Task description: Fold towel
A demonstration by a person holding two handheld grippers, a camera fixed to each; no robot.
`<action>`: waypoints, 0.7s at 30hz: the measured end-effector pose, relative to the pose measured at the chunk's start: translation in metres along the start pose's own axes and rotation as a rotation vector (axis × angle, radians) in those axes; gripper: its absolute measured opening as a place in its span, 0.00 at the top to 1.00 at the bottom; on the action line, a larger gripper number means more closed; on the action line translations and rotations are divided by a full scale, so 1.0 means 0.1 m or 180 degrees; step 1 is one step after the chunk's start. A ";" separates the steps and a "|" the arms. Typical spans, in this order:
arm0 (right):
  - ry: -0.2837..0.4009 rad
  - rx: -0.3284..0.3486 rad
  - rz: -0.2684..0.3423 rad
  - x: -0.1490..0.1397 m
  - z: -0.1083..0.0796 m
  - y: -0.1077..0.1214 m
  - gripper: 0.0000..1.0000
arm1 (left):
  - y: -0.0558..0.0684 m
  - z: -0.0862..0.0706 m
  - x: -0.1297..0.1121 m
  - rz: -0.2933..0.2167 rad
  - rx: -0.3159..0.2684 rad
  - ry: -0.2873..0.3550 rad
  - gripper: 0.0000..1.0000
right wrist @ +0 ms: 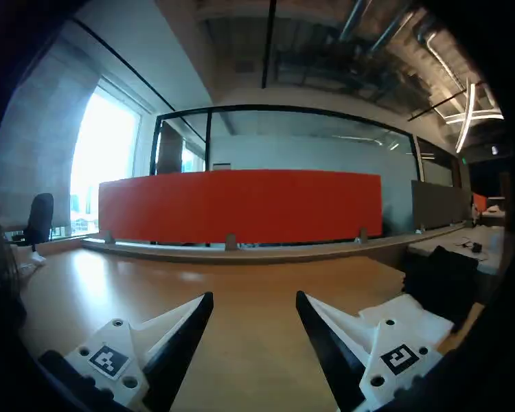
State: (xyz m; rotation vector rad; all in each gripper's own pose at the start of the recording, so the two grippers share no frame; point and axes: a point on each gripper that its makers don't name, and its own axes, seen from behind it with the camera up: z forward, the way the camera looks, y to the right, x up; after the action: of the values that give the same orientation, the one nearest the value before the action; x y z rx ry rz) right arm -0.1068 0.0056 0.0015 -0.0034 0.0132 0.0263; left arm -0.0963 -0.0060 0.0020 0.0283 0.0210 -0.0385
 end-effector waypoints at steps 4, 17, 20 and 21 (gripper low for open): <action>-0.0001 0.0015 -0.0030 -0.02 0.00 -0.02 0.07 | 0.00 0.00 0.00 0.0000 0.0000 0.0000 0.04; -0.0009 0.0021 -0.0029 -0.02 0.00 -0.02 0.07 | 0.00 0.00 -0.01 0.0000 0.0000 0.0000 0.04; -0.0010 0.0020 -0.0029 -0.02 0.00 -0.02 0.07 | 0.00 0.00 -0.01 0.0000 0.0000 0.0000 0.04; -0.0010 0.0020 -0.0029 -0.02 0.00 -0.02 0.07 | 0.00 0.00 -0.01 0.0000 0.0000 0.0000 0.04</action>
State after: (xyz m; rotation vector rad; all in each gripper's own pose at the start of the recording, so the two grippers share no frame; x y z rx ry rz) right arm -0.1085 0.0034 0.0014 0.0029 0.0102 0.0173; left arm -0.0970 -0.0061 0.0021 0.0283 0.0210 -0.0383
